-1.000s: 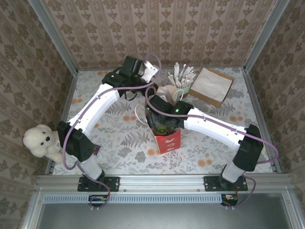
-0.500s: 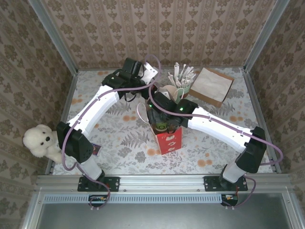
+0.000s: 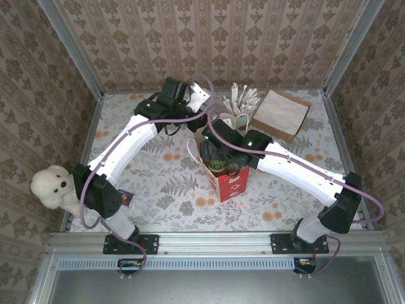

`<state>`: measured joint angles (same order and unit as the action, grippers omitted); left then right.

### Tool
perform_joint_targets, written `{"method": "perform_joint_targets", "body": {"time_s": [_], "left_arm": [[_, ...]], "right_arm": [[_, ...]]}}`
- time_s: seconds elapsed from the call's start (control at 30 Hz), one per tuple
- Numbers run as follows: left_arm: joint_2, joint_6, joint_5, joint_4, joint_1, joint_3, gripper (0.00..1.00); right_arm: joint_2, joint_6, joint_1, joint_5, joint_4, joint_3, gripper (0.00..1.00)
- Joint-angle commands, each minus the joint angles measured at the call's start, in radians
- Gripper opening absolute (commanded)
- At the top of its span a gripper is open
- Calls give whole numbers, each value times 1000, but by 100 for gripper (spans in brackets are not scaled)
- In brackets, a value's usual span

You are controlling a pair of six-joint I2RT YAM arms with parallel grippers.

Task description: Pack the takeout coffee

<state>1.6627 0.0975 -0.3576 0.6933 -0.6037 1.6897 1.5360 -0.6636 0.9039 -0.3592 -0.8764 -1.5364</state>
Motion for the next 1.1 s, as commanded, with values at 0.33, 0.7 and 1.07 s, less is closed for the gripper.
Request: {"method": "perform_joint_targets", "body": {"time_s": [0.33, 0.7, 1.07], "left_arm": [[-17, -42, -64, -40, 35, 9, 0], [19, -94, -60, 10, 48, 83, 1], [-10, -150, -201, -38, 111, 95, 38]], "right_arm": [[-138, 172, 4, 39, 216, 189, 69], [-218, 522, -2, 41, 412, 97, 70], [-266, 510, -17, -31, 266, -21, 70]]}}
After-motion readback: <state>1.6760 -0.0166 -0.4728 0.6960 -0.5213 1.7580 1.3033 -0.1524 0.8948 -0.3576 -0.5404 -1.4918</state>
